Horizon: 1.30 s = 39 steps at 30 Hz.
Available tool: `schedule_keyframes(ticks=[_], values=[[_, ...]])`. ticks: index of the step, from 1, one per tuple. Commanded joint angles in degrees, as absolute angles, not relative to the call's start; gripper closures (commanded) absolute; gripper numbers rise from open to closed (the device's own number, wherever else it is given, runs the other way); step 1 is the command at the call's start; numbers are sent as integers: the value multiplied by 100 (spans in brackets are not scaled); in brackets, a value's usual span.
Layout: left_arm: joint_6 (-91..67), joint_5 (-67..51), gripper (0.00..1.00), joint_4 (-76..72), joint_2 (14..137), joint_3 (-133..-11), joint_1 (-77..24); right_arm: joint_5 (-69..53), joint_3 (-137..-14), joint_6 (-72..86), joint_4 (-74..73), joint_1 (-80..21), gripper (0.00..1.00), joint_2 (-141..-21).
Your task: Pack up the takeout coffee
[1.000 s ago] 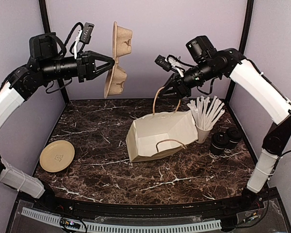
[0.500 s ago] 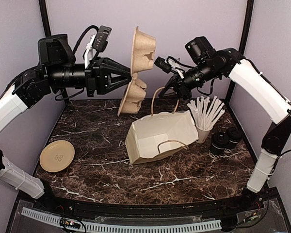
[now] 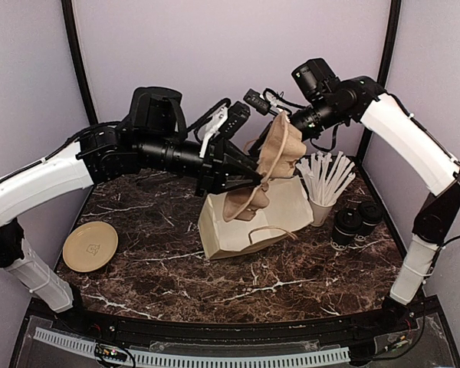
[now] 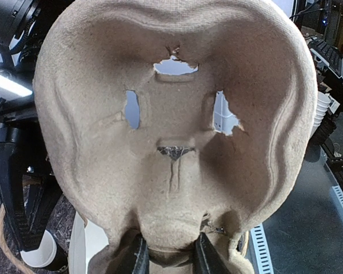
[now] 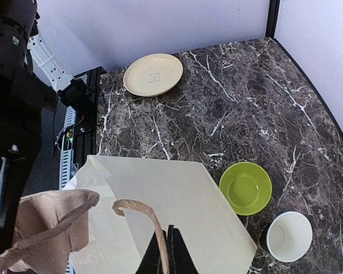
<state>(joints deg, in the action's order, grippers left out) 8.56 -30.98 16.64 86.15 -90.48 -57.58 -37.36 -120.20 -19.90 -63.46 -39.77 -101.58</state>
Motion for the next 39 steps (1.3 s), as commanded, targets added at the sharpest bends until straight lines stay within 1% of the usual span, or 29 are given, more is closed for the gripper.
schedule_keyframes(ticks=[1, 6, 17, 26, 27, 30, 32, 37, 39], values=[[1376, -2831, 75, 1689, 8644, -9027, -5801, -3911, -12046, -1883, -6241, -3999, 100, -10180], [1626, -2595, 75, 1834, 8796, -9050, -5862, -3980, -12092, -1862, -6244, -3997, 100, -10182], [1721, -1555, 76, 2056, 9171, -9064, -6092, -4203, -12051, -1650, -6117, -4008, 100, -10193], [1652, -439, 76, 3126, 9209, -9152, -6322, -4026, -12124, -1452, -5972, -4016, 100, -10274], [1646, -378, 76, 3211, 9201, -9151, -6344, -4019, -12136, -1448, -5970, -4017, 98, -10274], [1608, -104, 76, 3557, 9193, -9170, -6362, -3930, -12254, -1486, -6015, -4010, 81, -10269], [1563, 70, 76, 3711, 9212, -9209, -6375, -3859, -12434, -1561, -6116, -3987, 65, -10270], [1567, 386, 76, 4183, 9280, -9376, -6398, -4098, -12579, -1719, -6243, -3533, 42, -10055], [1619, 511, 76, 4397, 9325, -9450, -6398, -4134, -12515, -1736, -6208, -3293, 35, -9993]])
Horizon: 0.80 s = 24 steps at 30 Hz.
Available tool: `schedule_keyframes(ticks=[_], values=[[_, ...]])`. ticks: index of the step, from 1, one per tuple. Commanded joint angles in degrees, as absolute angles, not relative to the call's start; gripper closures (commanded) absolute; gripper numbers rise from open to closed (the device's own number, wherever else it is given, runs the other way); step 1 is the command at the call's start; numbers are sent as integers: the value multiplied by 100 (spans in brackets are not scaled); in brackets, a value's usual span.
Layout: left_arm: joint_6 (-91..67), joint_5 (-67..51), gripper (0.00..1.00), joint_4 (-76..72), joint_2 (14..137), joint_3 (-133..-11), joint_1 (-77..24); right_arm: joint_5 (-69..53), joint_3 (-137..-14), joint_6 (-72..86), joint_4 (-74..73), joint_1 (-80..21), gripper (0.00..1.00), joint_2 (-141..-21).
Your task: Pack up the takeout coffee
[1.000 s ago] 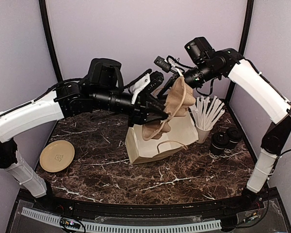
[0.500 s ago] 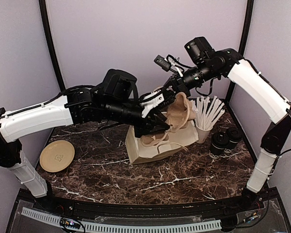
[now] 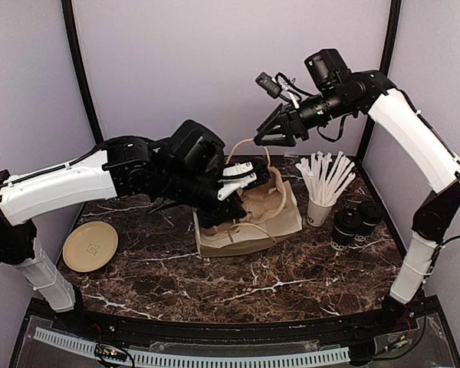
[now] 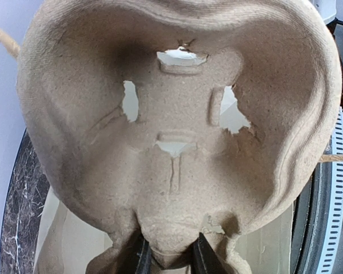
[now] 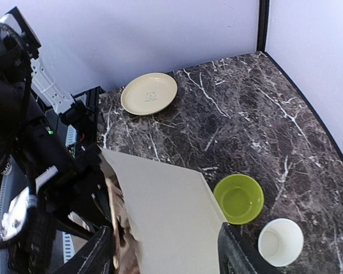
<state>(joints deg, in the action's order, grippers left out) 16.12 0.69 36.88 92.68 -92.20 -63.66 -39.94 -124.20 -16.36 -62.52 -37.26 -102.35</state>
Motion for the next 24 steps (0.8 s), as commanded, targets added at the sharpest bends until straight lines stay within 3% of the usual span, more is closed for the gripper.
schedule_keyframes(ticks=[1, 5, 13, 24], values=[[1655, 550, 76, 4457, 9345, -9467, -6398, -4174, -12451, -1723, -6171, -3170, 33, -9981], [1827, 677, 76, 4707, 9381, -9490, -6398, -4203, -12146, -1721, -6059, -2815, 28, -10021], [1969, 622, 76, 4819, 9311, -9484, -6404, -3185, -11018, -1679, -5135, -2840, 47, -10881], [2040, 538, 74, 5365, 9279, -9701, -6412, -3541, -10732, -1921, -5397, -3506, 49, -11936]])
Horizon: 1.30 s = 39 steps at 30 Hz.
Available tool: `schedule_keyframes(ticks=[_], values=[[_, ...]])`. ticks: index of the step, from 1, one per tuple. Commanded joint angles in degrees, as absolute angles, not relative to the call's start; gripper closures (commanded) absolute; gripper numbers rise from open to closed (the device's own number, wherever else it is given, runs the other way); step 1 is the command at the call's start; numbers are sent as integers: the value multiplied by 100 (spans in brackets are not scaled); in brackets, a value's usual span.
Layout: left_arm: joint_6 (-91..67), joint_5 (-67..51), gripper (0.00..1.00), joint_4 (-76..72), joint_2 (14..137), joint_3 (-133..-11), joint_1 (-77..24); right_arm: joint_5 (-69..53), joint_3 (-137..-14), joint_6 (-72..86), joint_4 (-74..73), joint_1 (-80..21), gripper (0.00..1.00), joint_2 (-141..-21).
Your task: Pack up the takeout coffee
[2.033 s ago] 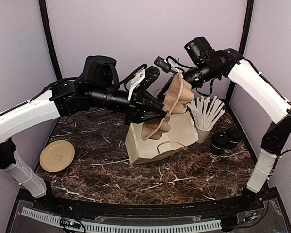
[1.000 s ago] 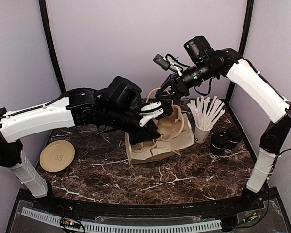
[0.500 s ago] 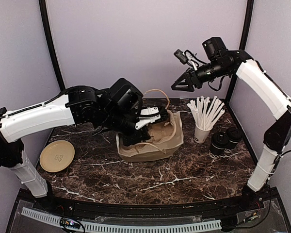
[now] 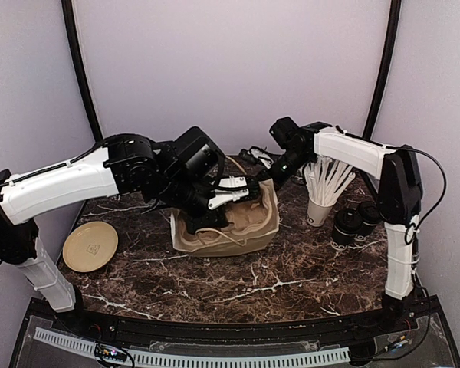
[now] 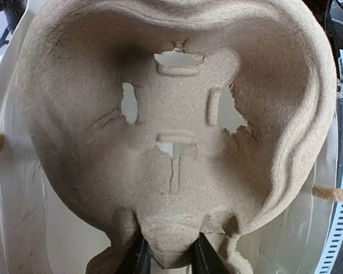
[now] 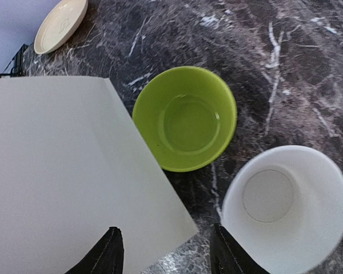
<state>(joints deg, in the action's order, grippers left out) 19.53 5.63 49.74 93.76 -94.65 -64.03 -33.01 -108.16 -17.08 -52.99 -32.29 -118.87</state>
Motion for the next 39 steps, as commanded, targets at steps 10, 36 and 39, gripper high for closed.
schedule_keyframes(ticks=[10, 36, 39], values=[[1897, 192, 73, 5877, 9259, -9973, -6407, -4540, -10799, -2530, -6298, -3700, 49, -12356], [1840, -605, 71, 6347, 9487, -9522, -6407, -3895, -10269, -3381, -6846, -3481, 42, -11120], [1794, -657, 71, 6383, 9478, -9744, -6407, -3900, -10186, -3361, -6816, -3375, 41, -10824]])
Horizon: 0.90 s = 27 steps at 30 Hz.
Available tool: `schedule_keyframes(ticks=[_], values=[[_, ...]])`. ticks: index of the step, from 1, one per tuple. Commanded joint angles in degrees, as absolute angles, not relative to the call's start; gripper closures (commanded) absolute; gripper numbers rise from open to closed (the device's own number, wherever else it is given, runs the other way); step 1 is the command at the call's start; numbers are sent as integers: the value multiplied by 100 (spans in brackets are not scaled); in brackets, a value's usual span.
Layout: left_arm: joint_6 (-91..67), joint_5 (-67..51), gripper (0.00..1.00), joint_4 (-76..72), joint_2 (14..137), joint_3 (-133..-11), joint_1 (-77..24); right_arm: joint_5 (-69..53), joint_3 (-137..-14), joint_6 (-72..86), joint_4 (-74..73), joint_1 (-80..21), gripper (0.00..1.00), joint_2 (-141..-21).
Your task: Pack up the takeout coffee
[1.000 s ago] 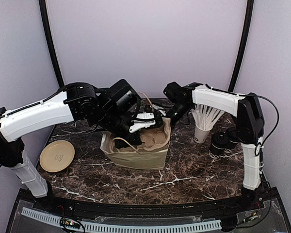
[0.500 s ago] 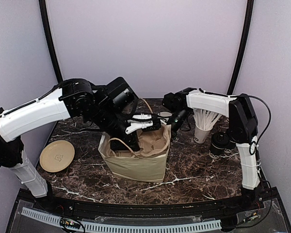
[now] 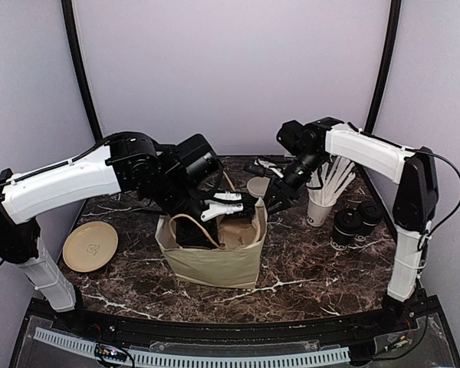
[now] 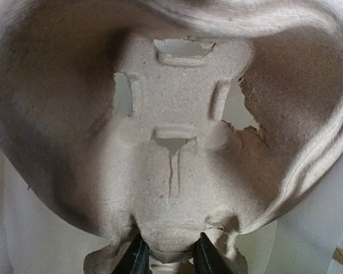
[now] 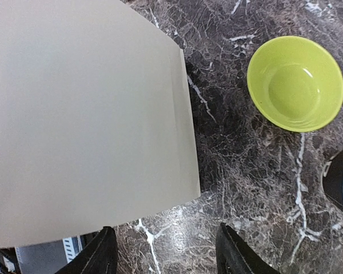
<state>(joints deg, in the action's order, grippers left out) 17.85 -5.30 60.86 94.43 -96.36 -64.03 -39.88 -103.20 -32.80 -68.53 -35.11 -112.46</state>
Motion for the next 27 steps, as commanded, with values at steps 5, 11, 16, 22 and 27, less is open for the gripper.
schedule_keyframes(ticks=[5, 11, 16, 22, 27], values=[[1830, -882, 70, 6419, 9242, -9717, -6420, -3882, -10297, -3193, -6792, -3322, 41, -10550], [1878, -686, 70, 6427, 9193, -10007, -6660, -3959, -10494, -3050, -6762, -3322, 36, -10255], [1809, -572, 70, 6437, 9126, -10148, -6671, -4600, -11177, -3213, -7104, -3371, 30, -9993], [1676, -485, 70, 6506, 9198, -10140, -6679, -4644, -11447, -3562, -7357, -3872, 26, -9931], [1512, -317, 71, 6606, 9102, -10131, -6718, -4592, -11431, -3613, -7409, -4068, 26, -10075]])
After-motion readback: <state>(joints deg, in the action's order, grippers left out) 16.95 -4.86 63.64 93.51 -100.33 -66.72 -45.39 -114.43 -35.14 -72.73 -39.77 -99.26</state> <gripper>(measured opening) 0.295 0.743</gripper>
